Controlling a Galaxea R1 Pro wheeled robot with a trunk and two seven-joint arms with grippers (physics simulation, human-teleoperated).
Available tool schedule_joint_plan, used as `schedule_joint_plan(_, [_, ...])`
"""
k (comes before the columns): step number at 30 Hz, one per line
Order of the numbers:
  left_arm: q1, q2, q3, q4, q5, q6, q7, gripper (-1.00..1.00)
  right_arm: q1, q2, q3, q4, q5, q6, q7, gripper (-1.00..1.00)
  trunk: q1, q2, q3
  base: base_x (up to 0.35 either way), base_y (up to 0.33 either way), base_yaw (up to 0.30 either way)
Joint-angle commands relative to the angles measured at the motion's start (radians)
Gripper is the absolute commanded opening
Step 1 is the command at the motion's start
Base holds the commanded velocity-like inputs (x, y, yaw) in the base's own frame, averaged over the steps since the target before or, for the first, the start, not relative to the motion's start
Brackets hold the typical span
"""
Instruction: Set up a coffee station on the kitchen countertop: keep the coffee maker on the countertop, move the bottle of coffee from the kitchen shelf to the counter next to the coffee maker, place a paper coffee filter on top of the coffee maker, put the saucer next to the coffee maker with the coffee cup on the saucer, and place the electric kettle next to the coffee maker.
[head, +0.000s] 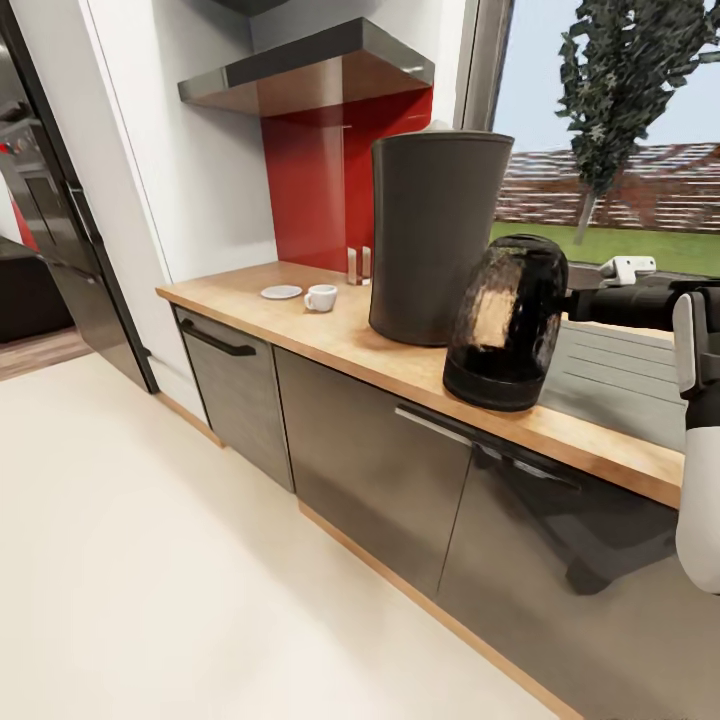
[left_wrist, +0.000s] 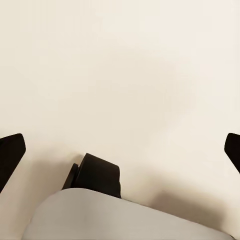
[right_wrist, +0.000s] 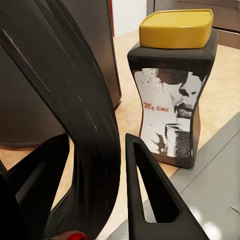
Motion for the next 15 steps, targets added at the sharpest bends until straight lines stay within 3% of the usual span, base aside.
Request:
schedule_joint_plan(1, [0.0, 0.0, -0.007, 0.0, 0.011, -0.001, -0.005, 1.0, -0.001, 0.0, -0.001, -0.001, 0.006, 0.005, 0.01, -1.0, 0.0, 0.0, -0.001, 0.0, 0.0, 0.0])
schedule_joint_plan(5, [0.0, 0.0, -0.006, 0.0, 0.011, -0.001, -0.005, 1.0, -0.001, 0.0, -0.001, -0.001, 0.006, 0.005, 0.01, -1.0, 0.011, -0.021, -0.01, 0.0, 0.0, 0.0])
schedule_joint_plan(15, [0.0, 0.0, -0.007, 0.0, 0.011, -0.001, -0.005, 1.0, -0.001, 0.0, -0.002, -0.001, 0.006, 0.005, 0.01, -1.0, 0.011, -0.021, -0.01, 0.0, 0.0, 0.0])
